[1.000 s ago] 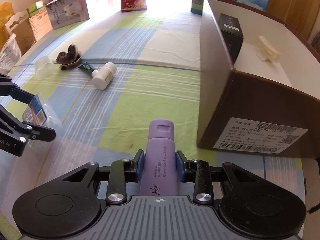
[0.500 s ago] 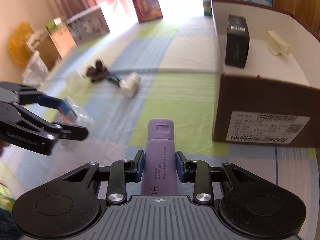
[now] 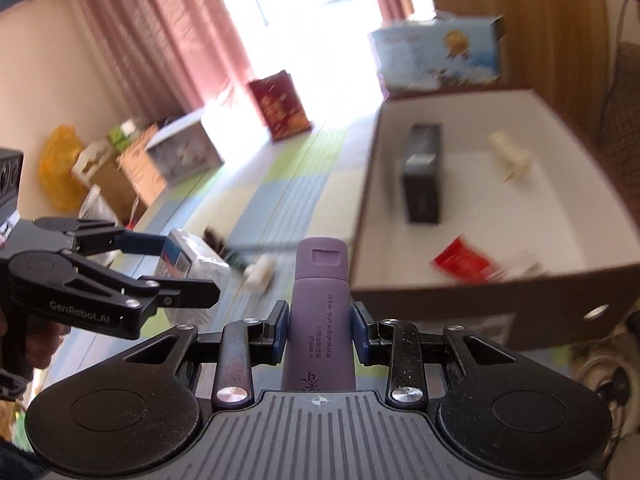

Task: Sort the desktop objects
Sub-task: 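Carry the purple tube and floss pick box over the brown box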

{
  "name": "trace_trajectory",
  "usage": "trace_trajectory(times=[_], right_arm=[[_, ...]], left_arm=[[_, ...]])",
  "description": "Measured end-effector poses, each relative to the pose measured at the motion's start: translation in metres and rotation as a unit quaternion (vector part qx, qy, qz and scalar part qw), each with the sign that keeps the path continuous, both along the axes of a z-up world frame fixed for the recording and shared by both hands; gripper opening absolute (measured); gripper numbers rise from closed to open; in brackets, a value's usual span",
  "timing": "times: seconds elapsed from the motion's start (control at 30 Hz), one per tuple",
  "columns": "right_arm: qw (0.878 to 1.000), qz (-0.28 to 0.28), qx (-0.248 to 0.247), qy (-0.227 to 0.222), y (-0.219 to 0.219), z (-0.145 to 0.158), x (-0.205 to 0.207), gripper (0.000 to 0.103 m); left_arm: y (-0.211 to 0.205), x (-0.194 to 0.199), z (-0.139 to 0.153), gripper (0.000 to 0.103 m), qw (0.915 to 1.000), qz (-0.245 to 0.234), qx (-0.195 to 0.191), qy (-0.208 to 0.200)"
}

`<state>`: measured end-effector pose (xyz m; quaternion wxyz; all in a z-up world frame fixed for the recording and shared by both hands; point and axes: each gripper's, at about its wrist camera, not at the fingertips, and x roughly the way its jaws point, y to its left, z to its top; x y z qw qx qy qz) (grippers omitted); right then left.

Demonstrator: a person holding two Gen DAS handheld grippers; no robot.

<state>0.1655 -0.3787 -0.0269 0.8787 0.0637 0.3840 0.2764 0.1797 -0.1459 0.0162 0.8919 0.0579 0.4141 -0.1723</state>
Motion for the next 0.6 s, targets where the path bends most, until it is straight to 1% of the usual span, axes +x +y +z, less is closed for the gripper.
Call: trace_trajectory(times=[0.17,0.3,0.5,0.6], right_arm=[[0.999,-0.038,0.011,-0.020,-0.037,0.023,0.017,0.030],[0.998,-0.056,0.000,-0.041,-0.062,0.036,0.034,0.030],[0.997,-0.051,-0.025,-0.060,-0.090,0.044,0.072,0.030],[0.997,-0.044,-0.037,-0.056,-0.098,0.040,0.090,0.030]], left_arm=[[-0.030,0.018,0.018,0.083,0.9993,-0.025,-0.011,-0.026],[-0.055,0.036,0.027,0.083,0.9980,-0.044,-0.020,-0.040],[-0.096,0.066,0.032,0.083,0.9952,-0.079,-0.028,-0.051],[-0.115,0.083,0.029,0.083,0.9941,-0.095,-0.028,-0.043]])
